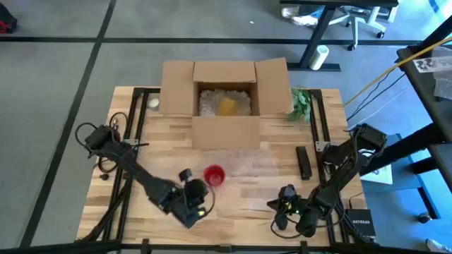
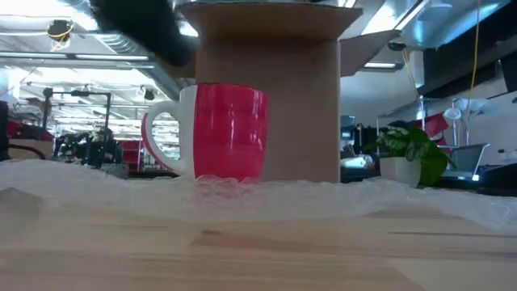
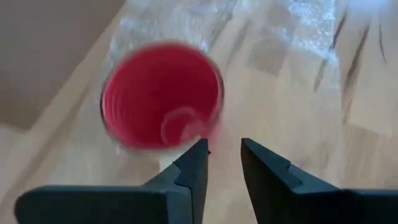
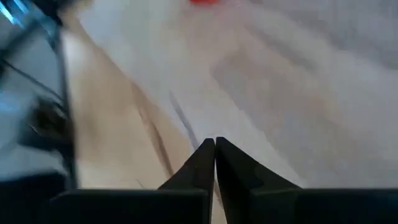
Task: Wrap mug
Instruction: Wrap the red mug with the transparent bubble wrap
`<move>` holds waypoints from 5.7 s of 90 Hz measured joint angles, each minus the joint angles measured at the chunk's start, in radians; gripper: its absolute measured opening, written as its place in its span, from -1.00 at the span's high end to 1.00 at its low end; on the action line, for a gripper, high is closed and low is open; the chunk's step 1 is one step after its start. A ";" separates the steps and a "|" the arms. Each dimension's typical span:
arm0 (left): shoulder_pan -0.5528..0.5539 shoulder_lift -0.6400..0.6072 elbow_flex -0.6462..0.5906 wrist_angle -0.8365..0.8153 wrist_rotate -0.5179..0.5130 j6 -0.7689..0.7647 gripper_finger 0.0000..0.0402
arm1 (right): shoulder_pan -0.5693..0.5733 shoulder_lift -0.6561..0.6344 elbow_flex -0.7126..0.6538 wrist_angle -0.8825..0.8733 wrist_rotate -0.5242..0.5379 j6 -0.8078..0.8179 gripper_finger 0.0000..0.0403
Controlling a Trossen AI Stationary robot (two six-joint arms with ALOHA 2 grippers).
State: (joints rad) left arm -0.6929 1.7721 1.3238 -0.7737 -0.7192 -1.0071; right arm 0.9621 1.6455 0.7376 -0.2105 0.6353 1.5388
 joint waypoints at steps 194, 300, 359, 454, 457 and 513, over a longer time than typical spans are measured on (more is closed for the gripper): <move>-0.303 -0.446 -0.970 0.947 -0.230 -0.061 0.61 | 0.134 0.140 0.165 -0.458 0.094 0.227 0.33; -0.302 -0.446 -0.969 1.083 -0.231 0.013 0.61 | -0.532 0.122 0.401 0.344 -0.146 -1.265 1.00; -0.309 -0.446 -0.969 1.106 -0.230 0.039 0.61 | -0.694 0.300 0.685 0.166 -0.766 -1.258 0.95; -0.309 -0.446 -0.969 1.107 -0.208 0.019 0.61 | -0.714 0.287 0.855 -0.263 -0.654 -1.254 0.99; -0.309 -0.446 -0.969 1.106 -0.208 0.018 0.61 | -0.715 0.294 0.856 -0.274 -0.653 -1.241 0.99; -0.395 -0.446 -0.953 1.152 -0.283 0.034 0.61 | -0.759 0.496 1.105 -0.596 -0.715 -1.240 1.00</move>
State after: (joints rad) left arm -1.0875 1.3266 0.3706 0.3779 -1.0027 -0.9733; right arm 0.2031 2.1418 1.8430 -0.8062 -0.0798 0.2993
